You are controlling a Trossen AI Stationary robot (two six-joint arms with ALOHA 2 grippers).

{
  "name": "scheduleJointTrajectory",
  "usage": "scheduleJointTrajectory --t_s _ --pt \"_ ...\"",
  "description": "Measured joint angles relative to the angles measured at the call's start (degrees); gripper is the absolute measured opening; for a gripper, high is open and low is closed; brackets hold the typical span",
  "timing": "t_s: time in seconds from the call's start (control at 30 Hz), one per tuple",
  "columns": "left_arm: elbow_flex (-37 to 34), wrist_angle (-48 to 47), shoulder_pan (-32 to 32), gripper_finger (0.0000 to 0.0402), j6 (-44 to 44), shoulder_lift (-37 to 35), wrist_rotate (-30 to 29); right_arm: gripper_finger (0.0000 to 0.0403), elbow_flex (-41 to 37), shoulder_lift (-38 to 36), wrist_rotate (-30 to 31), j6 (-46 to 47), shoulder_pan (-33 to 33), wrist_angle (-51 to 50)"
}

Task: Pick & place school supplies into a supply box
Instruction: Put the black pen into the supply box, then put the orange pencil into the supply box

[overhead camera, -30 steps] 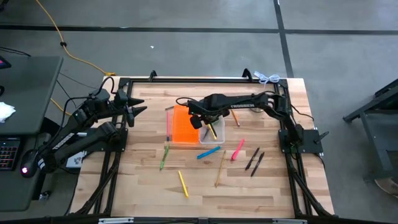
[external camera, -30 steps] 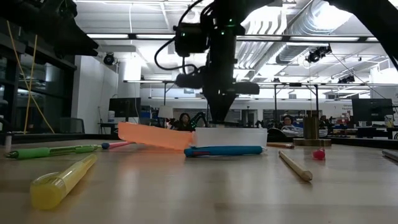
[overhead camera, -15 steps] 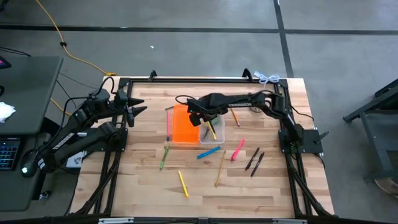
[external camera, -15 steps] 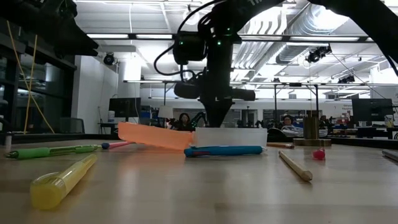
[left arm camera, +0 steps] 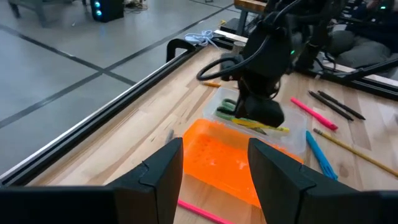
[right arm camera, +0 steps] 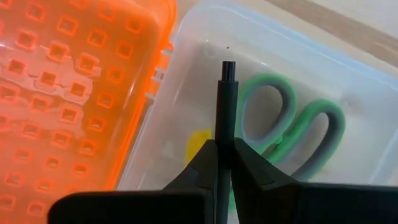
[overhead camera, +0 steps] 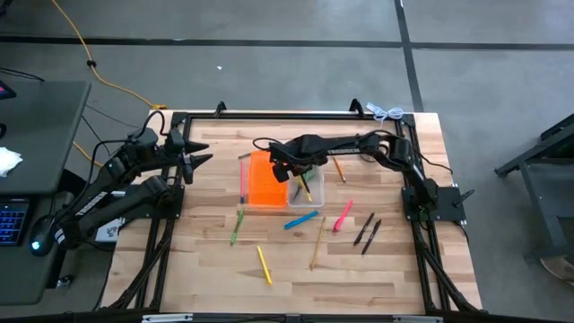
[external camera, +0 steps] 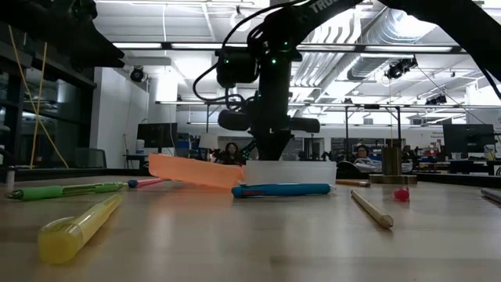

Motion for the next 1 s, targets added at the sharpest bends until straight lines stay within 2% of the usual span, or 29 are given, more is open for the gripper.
scheduleJointTrajectory --t_s 0.5,0.8,1.0 --pt "0.0 -0.3 0.0 0.0209 0.1 0.0 0.2 0.0017 0.0 1.1 0.2 -1.4 0.0 1.2" --pt "0.0 -0.4 0.0 0.0209 0.1 0.0 0.1 0.007 0.0 1.1 -0.2 -2.8 0.0 1.2" --pt "0.0 -0.4 0.0 0.0209 0.1 0.0 0.0 0.01 0.0 1.1 -5.0 -6.3 -0.2 1.1"
